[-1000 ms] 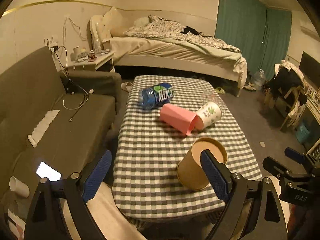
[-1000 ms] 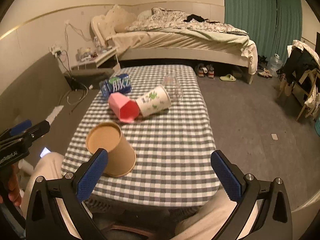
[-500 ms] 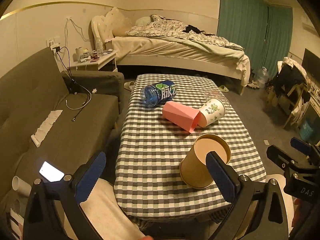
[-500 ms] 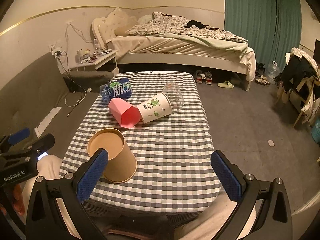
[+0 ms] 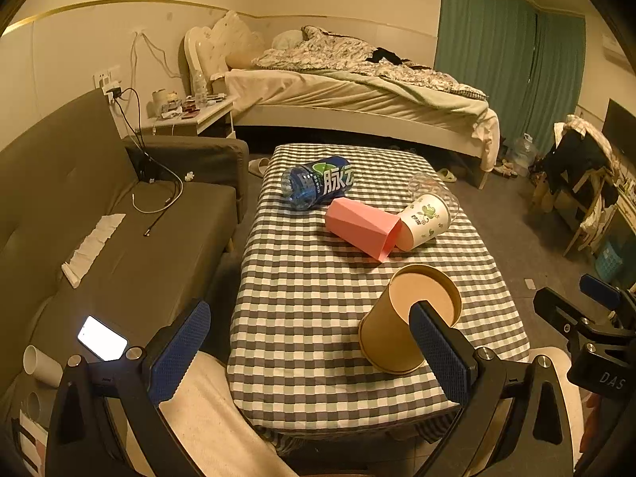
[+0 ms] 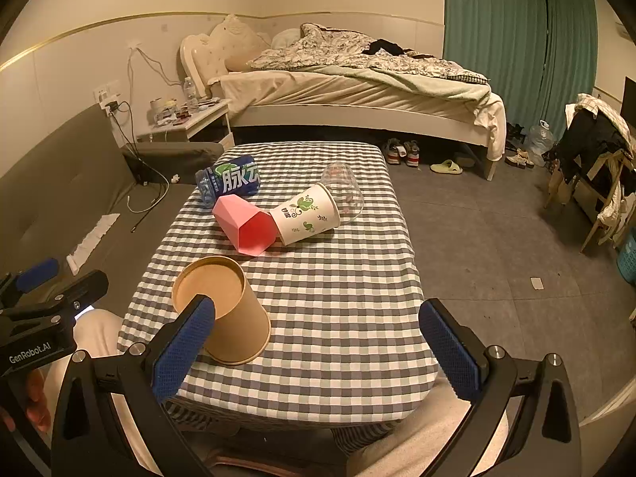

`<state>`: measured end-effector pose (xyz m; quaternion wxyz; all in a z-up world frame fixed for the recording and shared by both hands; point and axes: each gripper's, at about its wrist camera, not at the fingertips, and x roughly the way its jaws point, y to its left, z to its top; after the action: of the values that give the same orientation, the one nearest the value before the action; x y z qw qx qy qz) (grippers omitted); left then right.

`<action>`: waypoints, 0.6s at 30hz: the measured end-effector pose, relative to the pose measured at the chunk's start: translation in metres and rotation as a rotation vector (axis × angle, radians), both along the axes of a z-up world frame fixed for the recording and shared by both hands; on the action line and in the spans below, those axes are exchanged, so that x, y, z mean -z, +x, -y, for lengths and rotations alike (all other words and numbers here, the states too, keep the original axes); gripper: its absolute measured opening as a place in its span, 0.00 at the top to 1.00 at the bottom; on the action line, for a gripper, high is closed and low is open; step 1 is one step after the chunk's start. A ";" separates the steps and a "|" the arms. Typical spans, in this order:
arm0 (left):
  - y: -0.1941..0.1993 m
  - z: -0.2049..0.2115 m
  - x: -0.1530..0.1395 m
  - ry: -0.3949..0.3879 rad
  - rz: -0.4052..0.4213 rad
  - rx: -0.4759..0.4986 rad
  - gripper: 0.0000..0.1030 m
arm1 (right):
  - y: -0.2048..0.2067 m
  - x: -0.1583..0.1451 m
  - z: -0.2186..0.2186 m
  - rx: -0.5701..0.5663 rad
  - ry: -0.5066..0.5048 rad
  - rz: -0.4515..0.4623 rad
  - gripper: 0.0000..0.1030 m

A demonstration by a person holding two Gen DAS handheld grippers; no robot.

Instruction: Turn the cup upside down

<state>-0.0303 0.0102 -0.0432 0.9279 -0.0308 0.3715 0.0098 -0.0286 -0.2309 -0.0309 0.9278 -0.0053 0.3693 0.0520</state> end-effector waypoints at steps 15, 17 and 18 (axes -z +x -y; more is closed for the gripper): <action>-0.001 -0.003 0.003 -0.001 -0.008 -0.005 0.00 | -0.001 0.002 0.000 0.006 0.002 -0.011 0.00; -0.001 -0.003 0.003 -0.001 -0.009 -0.007 0.00 | -0.001 0.002 0.001 0.007 0.002 -0.013 0.00; -0.001 -0.003 0.003 -0.002 -0.010 -0.007 0.00 | -0.001 0.002 0.001 0.007 0.003 -0.014 0.00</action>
<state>-0.0318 0.0132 -0.0467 0.9260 -0.0330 0.3759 0.0129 -0.0292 -0.2319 -0.0330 0.9255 -0.0024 0.3756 0.0491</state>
